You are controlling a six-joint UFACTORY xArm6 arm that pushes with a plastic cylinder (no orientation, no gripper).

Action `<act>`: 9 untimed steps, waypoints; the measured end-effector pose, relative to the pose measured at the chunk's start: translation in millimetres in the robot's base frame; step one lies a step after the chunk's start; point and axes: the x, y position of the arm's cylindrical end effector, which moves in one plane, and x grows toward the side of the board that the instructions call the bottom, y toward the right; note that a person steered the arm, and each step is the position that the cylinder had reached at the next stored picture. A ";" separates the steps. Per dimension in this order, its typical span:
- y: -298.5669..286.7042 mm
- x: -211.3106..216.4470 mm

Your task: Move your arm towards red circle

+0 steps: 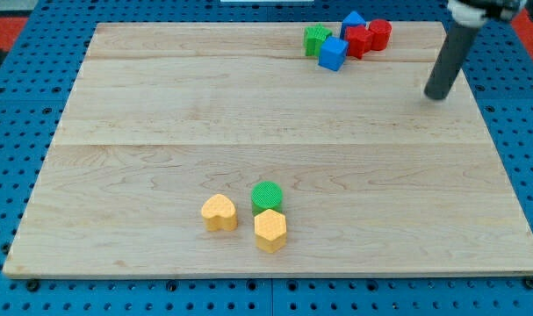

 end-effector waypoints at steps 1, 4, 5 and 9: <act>37.7 -72.0; 44.3 -132.7; 44.3 -132.7; 30.7 -132.6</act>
